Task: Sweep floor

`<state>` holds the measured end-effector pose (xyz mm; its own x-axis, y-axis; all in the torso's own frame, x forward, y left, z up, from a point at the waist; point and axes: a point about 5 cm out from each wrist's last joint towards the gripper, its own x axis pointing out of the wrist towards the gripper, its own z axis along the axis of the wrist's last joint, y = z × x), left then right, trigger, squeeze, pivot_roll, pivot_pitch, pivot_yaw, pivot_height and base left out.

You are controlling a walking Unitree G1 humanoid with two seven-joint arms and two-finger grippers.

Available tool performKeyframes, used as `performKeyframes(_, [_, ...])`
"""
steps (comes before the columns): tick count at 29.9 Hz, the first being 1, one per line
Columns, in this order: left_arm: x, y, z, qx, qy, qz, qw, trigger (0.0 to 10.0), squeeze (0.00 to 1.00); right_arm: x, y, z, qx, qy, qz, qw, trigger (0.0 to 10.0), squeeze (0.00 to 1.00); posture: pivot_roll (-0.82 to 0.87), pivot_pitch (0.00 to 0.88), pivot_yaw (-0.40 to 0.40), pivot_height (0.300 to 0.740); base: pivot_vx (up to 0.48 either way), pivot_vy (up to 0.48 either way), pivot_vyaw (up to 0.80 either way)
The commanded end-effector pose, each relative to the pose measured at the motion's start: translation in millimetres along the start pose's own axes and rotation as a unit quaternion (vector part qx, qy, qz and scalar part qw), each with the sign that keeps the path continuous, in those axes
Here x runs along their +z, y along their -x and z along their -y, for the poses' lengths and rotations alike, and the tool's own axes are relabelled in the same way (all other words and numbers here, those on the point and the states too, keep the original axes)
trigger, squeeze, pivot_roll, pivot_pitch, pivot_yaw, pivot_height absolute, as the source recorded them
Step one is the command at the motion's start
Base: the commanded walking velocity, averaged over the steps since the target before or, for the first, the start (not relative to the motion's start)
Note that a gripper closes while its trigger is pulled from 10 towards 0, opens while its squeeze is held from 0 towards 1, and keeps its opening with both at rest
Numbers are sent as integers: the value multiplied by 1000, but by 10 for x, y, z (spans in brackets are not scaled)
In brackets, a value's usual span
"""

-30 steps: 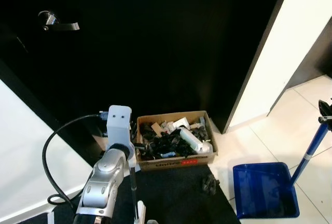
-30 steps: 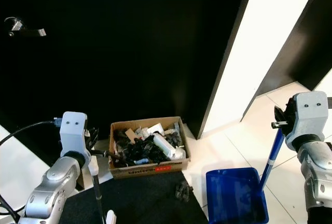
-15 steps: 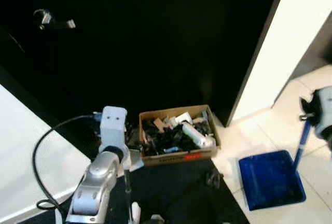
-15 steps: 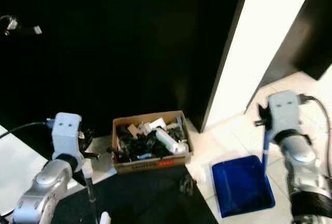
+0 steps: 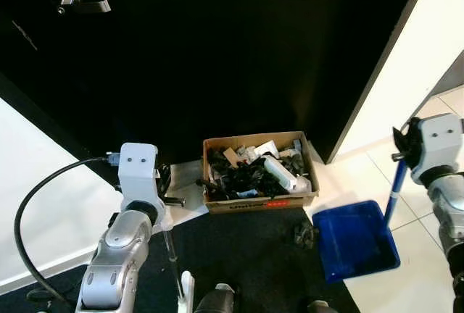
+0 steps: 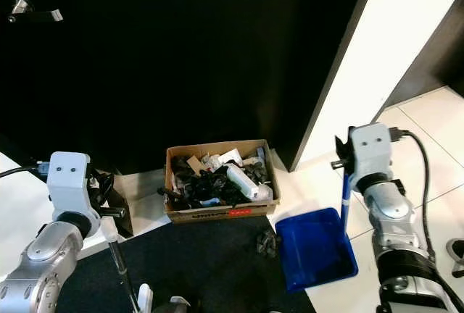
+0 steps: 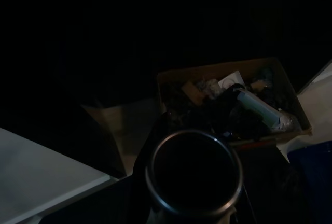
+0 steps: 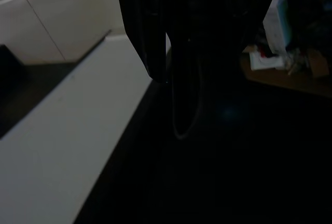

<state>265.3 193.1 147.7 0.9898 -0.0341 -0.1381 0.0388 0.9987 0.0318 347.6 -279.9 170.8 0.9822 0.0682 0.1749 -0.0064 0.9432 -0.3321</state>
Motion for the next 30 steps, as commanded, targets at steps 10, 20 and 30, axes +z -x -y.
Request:
performKeyframes(10, [84, -72, -10, 10, 7, 1, 1000, 10000, 0, 271, -110, -255, 55, -11, 87, 995, 10000, 0, 147, 291, 74, 740, 0, 0, 0])
performKeyframes(20, [169, -527, 149, 24, 31, 5, 999, 10000, 0, 124, -9, -463, 66, 6, 75, 995, 10000, 0, 104, 276, 72, 740, 0, 0, 0])
performKeyframes(30, [266, -728, 215, 34, 96, 37, 994, 10000, 0, 153, -25, -675, 12, -42, 101, 994, 10000, 0, 100, 297, 76, 740, 0, 0, 0])
